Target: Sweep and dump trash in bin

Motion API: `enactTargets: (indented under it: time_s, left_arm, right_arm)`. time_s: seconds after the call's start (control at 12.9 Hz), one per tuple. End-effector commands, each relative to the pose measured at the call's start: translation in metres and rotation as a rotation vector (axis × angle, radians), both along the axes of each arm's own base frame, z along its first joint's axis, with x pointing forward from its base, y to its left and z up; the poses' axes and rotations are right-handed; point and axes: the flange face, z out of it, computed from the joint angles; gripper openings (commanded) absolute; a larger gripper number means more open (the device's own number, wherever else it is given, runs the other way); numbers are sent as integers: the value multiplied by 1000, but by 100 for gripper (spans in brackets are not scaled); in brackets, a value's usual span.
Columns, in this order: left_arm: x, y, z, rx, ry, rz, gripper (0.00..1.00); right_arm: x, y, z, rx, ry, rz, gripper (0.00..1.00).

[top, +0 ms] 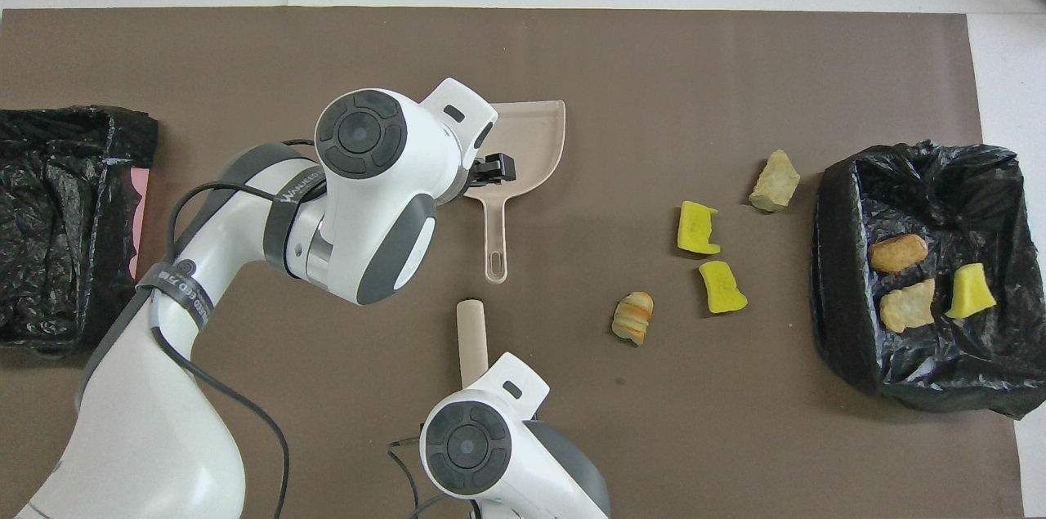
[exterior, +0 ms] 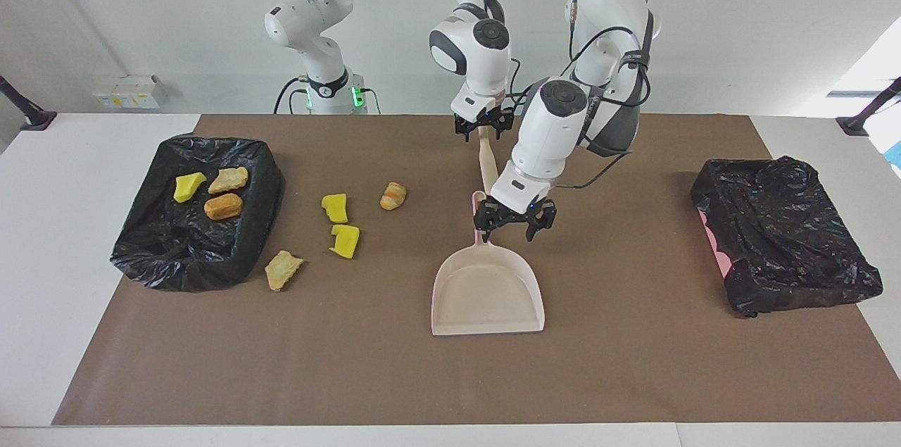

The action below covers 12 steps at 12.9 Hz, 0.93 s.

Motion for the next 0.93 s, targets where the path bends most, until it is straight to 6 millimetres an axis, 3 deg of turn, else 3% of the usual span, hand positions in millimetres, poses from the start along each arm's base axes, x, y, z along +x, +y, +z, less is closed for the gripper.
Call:
enactTargets:
  time_s: [0.0, 0.08, 0.23, 0.31, 0.39, 0.46, 0.62, 0.85]
  left_arm:
    - [-12, -6, -7, -5, 10, 2, 100]
    - [-13, -6, -9, -4, 20, 3, 100]
    - [-25, -2, -38, 29, 64, -11, 100]
    - [-28, -7, -40, 30, 69, -18, 100]
    - [-27, -7, -38, 27, 64, -17, 100]
    - [-27, -7, -38, 25, 65, -15, 100]
    - [-31, -8, -41, 16, 91, -1, 82]
    - [-27, -10, -32, -14, 85, 21, 91]
  right_arm:
    - [-2, -1, 1, 20, 0, -28, 61]
    - [-2, -1, 1, 17, 2, -30, 61]
    - [-7, 1, -3, 12, 10, -21, 61]
    - [-13, 5, -6, 3, 18, -8, 59]
    - [-13, 4, -6, 0, 22, -7, 41]
    - [-13, 6, -6, 0, 22, -8, 4]
    - [-12, 7, -5, 1, 22, -11, 0]
    - [-8, 3, -2, -23, 45, -20, 0]
